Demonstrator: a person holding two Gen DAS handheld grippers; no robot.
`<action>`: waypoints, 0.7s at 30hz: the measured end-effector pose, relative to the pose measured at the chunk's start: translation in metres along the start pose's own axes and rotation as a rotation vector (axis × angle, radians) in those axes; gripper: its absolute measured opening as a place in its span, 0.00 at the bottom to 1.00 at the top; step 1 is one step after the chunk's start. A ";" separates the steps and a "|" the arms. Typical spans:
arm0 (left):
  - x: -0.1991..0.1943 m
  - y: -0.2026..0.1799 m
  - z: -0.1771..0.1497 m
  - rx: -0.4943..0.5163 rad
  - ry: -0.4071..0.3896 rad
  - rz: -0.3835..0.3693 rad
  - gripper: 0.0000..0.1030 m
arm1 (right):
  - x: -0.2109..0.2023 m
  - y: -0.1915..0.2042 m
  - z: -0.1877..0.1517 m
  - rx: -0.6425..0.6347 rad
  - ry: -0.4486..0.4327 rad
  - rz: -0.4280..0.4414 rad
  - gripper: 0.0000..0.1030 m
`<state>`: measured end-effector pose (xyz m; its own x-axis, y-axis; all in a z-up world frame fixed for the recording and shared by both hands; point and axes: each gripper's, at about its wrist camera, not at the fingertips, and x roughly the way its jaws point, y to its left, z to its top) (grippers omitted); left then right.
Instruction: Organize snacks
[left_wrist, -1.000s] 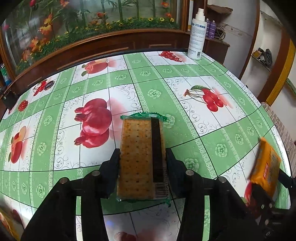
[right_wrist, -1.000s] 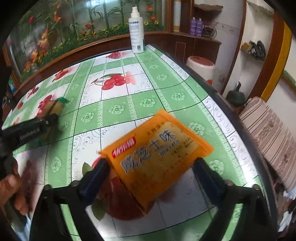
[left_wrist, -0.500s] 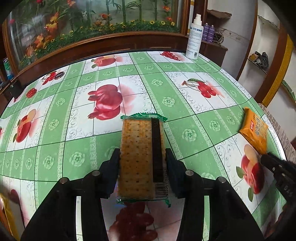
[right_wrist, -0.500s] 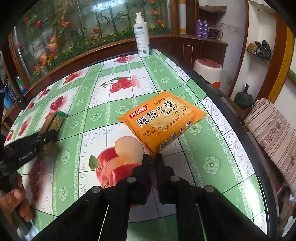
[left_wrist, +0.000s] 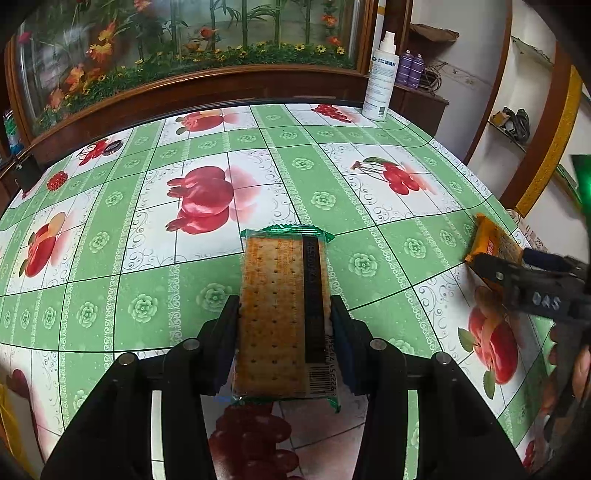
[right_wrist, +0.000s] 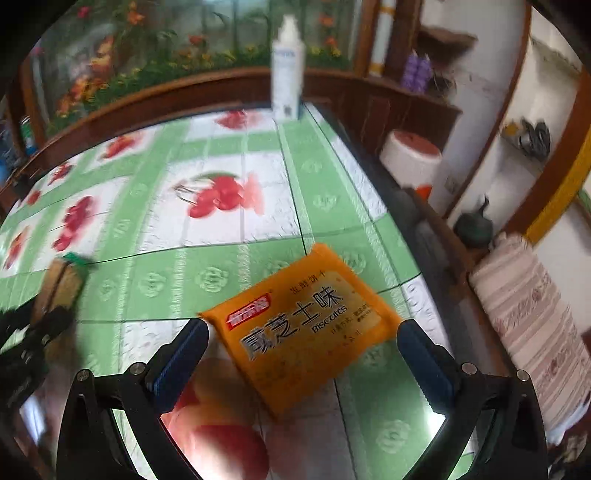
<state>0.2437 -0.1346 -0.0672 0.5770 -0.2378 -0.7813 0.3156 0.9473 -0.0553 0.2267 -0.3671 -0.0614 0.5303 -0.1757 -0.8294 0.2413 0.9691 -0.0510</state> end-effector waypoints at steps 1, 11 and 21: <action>0.000 0.000 0.000 0.001 0.000 -0.001 0.43 | 0.006 -0.001 0.001 0.029 0.013 0.034 1.00; -0.002 0.000 -0.002 -0.011 0.001 0.000 0.43 | 0.016 0.017 -0.001 -0.010 0.021 0.055 0.94; -0.010 0.004 -0.010 -0.033 0.007 -0.004 0.43 | -0.005 0.014 -0.009 0.016 -0.027 0.148 0.21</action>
<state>0.2314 -0.1267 -0.0657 0.5705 -0.2402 -0.7854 0.2927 0.9530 -0.0789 0.2196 -0.3514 -0.0628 0.5826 -0.0360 -0.8120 0.1715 0.9820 0.0795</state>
